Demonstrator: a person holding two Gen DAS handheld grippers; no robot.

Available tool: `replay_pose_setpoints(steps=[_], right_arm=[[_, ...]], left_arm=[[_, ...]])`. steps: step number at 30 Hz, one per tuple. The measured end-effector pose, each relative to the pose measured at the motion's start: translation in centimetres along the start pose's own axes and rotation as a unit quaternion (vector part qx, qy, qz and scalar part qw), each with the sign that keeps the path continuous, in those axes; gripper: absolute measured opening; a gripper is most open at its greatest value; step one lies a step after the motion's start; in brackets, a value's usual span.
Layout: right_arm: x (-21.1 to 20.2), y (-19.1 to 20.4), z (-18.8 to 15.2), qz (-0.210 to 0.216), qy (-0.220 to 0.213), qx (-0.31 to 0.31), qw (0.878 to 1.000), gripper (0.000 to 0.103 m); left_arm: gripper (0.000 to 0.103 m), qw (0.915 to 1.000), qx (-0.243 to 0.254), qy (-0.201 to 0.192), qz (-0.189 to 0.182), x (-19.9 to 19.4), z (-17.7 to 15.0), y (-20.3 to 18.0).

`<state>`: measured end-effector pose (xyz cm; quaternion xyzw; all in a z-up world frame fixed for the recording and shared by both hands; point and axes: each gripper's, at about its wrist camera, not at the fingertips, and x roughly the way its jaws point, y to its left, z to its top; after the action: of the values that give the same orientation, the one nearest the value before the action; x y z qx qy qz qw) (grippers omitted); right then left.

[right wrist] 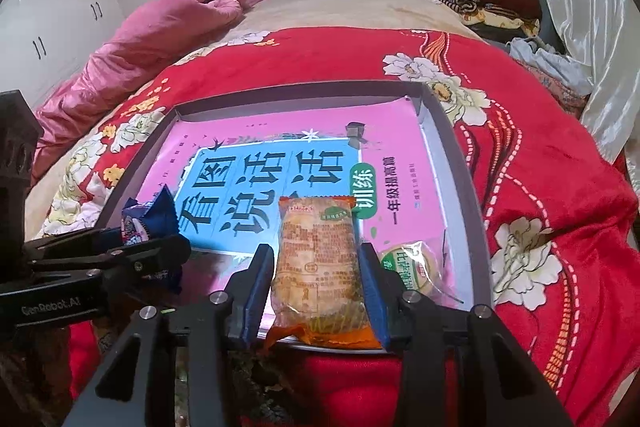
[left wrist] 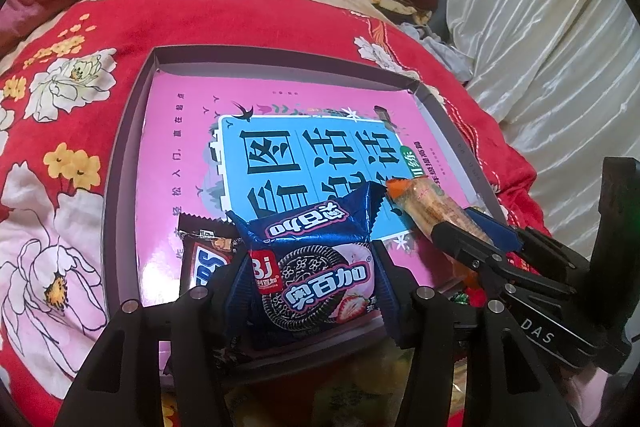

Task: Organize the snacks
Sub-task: 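Open the left gripper to drop the cookie pack while the right gripper releases the bread roll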

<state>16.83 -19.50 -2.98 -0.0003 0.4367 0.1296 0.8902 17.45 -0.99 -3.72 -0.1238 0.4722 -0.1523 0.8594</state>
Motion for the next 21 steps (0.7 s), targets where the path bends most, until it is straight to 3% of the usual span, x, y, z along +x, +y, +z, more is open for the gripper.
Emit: replay_pose_setpoints(steps=[17, 21], right_arm=[[0.0, -0.7, 0.3, -0.008, -0.005, 0.009, 1.000, 0.046], [-0.5, -0.7, 0.4, -0.006, -0.011, 0.008, 1.000, 0.050]], left_arm=[[0.062, 1.0000, 0.000, 0.000, 0.003, -0.8, 0.1, -0.2], [0.068, 1.0000, 0.001, -0.003, 0.003, -1.3, 0.3, -0.2]])
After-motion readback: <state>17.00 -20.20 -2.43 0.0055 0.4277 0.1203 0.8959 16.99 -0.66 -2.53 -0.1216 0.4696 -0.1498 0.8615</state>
